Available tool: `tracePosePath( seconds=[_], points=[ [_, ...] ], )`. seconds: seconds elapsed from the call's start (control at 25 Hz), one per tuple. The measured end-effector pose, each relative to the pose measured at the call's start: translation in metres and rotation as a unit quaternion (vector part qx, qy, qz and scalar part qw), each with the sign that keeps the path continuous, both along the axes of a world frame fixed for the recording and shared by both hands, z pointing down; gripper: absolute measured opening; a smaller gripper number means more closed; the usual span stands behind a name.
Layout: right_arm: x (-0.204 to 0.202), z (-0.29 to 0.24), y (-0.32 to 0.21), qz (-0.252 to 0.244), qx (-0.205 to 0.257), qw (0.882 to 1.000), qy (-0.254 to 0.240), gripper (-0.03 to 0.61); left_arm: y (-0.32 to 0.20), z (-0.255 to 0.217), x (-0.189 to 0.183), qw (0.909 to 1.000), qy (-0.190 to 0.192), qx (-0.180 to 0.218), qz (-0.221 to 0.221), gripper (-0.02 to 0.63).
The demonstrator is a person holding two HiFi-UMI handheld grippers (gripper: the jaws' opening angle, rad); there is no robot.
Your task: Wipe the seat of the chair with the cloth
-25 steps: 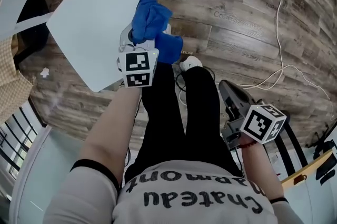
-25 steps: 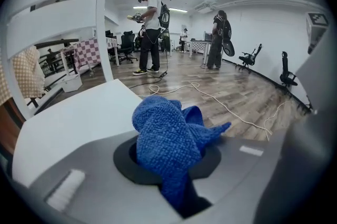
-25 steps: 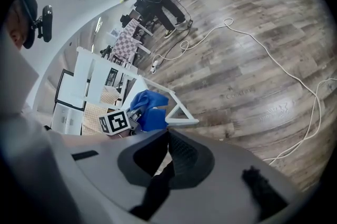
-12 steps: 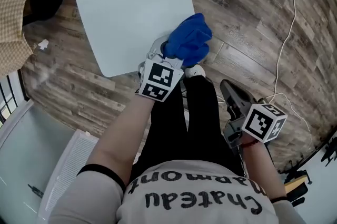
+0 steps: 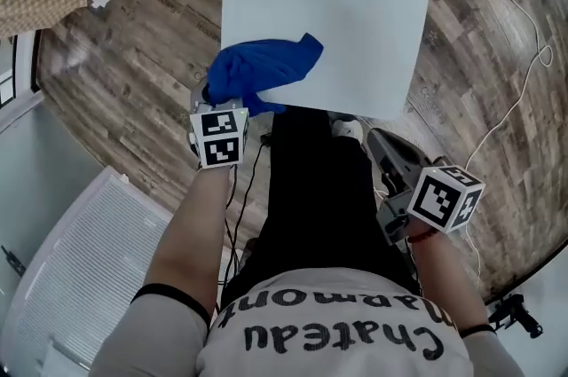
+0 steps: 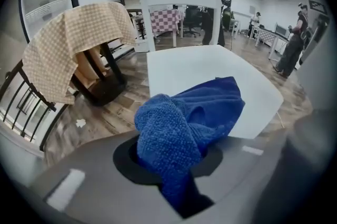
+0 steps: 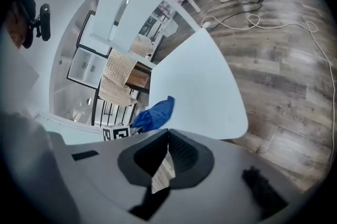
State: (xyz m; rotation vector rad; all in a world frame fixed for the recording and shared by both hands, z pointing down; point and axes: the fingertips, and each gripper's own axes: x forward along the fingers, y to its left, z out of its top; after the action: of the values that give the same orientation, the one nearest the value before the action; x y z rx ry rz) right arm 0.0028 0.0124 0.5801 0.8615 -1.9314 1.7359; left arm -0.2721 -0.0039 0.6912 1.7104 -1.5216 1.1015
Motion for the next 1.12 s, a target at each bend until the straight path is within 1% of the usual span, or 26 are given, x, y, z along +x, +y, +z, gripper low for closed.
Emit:
tracePosePath(
  seconds=[0.08,0.16,0.24,0.36,0.52,0.72,0.88,1.12],
  points=[
    [-0.015,0.001,-0.003,-0.013,0.001,1.000,-0.002,0.015,0.000,0.000,-0.013,0.9999,-0.011,0.004,0.002,0.090],
    [-0.020,0.004,-0.003,-0.024,-0.003,1.000,0.000,0.015,0.002,0.003,-0.013,0.9998,-0.018,0.007,0.009,0.080],
    [-0.018,0.008,-0.002,-0.027,-0.008,1.000,0.004,0.015,0.004,0.005,-0.004,0.9992,-0.023,0.004,0.031,0.067],
    [-0.009,0.013,0.002,-0.018,-0.012,1.000,0.009,0.015,0.006,0.006,0.013,0.9965,-0.024,-0.003,0.080,0.064],
    [0.006,0.014,0.007,0.002,-0.010,1.000,0.006,0.015,0.009,0.007,0.033,0.9937,-0.023,-0.006,0.109,0.055],
    [0.041,0.012,0.012,0.038,-0.006,0.999,0.007,0.015,0.010,0.009,0.068,0.9898,-0.013,-0.020,0.141,0.054],
    [0.076,0.011,0.020,0.082,-0.009,0.997,0.012,0.015,0.003,0.009,0.100,0.9846,-0.004,-0.029,0.172,0.054],
    [0.135,0.012,0.045,0.141,-0.009,0.990,0.016,0.015,-0.003,0.009,0.162,0.9720,-0.005,-0.021,0.234,0.052]
  ],
)
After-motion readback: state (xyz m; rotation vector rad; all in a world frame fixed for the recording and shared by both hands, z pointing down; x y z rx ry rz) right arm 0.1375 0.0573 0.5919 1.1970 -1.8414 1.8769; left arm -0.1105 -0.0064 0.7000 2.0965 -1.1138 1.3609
